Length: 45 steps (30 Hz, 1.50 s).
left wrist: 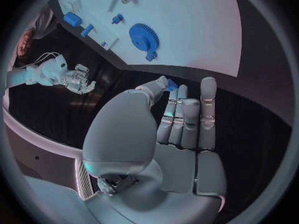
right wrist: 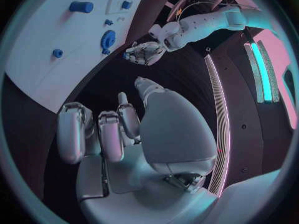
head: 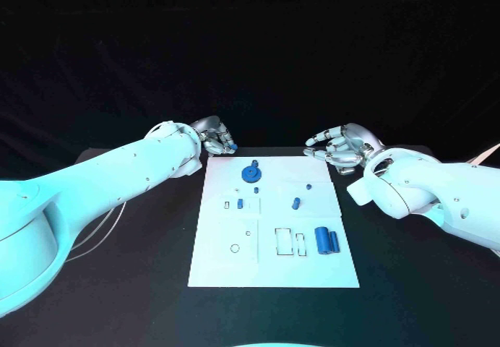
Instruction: Assemble the parts on the task board
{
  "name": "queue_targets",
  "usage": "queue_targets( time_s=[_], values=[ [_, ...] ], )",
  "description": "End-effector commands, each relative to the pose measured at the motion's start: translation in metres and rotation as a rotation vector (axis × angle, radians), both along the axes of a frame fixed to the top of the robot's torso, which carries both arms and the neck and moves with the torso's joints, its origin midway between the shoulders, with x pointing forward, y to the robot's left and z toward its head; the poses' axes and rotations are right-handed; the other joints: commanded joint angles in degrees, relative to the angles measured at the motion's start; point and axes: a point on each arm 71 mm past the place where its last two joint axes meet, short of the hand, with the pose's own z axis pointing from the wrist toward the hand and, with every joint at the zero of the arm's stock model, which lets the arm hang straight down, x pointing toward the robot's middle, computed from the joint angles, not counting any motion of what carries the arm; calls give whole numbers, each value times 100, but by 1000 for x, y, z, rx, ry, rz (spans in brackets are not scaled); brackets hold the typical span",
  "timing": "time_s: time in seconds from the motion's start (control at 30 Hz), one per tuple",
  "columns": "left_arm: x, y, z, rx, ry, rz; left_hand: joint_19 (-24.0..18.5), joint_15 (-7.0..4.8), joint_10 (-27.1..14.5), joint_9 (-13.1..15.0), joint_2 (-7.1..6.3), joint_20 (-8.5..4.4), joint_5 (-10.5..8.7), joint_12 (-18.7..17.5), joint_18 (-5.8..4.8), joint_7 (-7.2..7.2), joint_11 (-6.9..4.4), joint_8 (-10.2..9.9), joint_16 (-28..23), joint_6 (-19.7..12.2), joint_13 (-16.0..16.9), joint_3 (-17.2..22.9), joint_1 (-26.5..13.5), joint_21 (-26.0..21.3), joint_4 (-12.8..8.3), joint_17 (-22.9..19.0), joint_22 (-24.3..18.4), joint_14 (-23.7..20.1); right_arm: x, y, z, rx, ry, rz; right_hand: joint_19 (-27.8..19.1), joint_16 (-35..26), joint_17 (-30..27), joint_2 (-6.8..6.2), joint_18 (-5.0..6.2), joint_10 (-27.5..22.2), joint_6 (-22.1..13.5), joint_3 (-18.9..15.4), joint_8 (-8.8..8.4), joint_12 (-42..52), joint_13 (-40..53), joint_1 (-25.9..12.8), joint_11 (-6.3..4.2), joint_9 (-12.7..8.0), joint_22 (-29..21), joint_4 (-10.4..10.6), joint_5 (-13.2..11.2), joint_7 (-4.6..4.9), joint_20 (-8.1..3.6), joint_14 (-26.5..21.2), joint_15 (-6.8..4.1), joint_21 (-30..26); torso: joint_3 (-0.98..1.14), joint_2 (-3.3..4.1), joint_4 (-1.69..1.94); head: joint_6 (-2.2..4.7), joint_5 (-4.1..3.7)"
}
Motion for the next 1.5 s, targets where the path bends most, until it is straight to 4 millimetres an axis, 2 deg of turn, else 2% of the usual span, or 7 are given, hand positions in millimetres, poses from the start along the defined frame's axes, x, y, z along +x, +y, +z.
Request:
queue_targets(
  time_s=[0.03, 0.33, 0.57, 0.7, 0.93, 1.13, 1.5],
  values=[
    [-5, -1, 5, -26, -2, -14, 38, -8, 38, 30, 112, -23, 44, 60, -61, 15, 16, 198, 88, 106, 94, 201, -27, 71, -7, 81, 73, 73, 0, -1, 0, -4, -2, 0, -4, -76, 976, -83, 101, -22, -34, 290, 141, -14, 213, -222, -17, -26, 723, -11, -76, -2, -44, 437, -71, -108, -20, -18, 48, 3, 7],
    [-23, 8, 12, -66, 0, -44, 53, -9, 39, 29, 109, -25, 46, 58, -66, 17, 16, 197, 90, 105, 94, 203, -35, 85, -2, 94, 89, 83, 2, -1, -1, -10, 2, -4, 4, -73, 981, -83, 97, -9, -33, 293, 146, -2, 225, -226, -18, -27, 733, -12, -77, -3, -44, 438, -71, -92, -62, -59, 154, 0, -36],
    [-34, 14, 14, -101, -2, -50, 63, -9, 41, 30, 105, -25, 47, 57, -68, 17, 16, 199, 87, 108, 94, 201, -43, 95, 2, 81, 100, 81, 3, 4, -1, -21, 5, 2, 3, -74, 980, -76, 98, -10, -27, 299, 152, -3, 224, -227, -19, -27, 732, -12, -77, -4, -44, 438, -72, -95, -87, -77, 214, 27, -35],
    [-40, 18, 14, -123, 4, -50, 69, -10, 46, 30, 104, -26, 48, 58, -70, 17, 14, 201, 88, 112, 95, 202, -48, 100, 5, 83, 107, 86, 4, 7, -2, -29, 7, 6, 5, -73, 982, -72, 97, -6, -24, 303, 156, 0, 227, -227, -20, -27, 734, -13, -76, -5, -44, 438, -72, -92, -104, -83, 221, 26, -18],
    [-51, 21, 8, -149, 15, -60, 71, -11, 51, 31, 102, -27, 48, 59, -70, 16, 13, 203, 86, 115, 96, 202, -52, 101, 8, 74, 107, 86, 5, 14, -3, -48, 14, 14, 12, -72, 985, -52, 94, 6, -3, 322, 174, 10, 235, -224, -24, -25, 742, -17, -73, -9, -46, 439, -75, -80, -89, -75, 244, 58, 2],
    [-57, 23, 4, -161, 17, -65, 79, -12, 54, 31, 100, -28, 48, 60, -72, 16, 11, 204, 87, 118, 97, 202, -56, 109, 10, 80, 116, 90, 6, 21, -5, -67, 25, 21, 16, -75, 979, -38, 93, 19, 17, 339, 190, 21, 246, -219, -28, -24, 746, -23, -72, -14, -48, 438, -78, -74, -123, -81, 290, 63, -22],
    [-63, 21, -1, -168, 21, -72, 85, -13, 58, 31, 99, -29, 49, 61, -74, 14, 10, 206, 87, 121, 98, 203, -58, 115, 11, 80, 122, 94, 9, 33, -8, -93, 47, 32, 17, -76, 978, -29, 94, 20, 33, 351, 202, 20, 244, -217, -31, -23, 746, -28, -71, -17, -50, 438, -81, -76, -106, -78, 272, 83, 14]
  ],
)
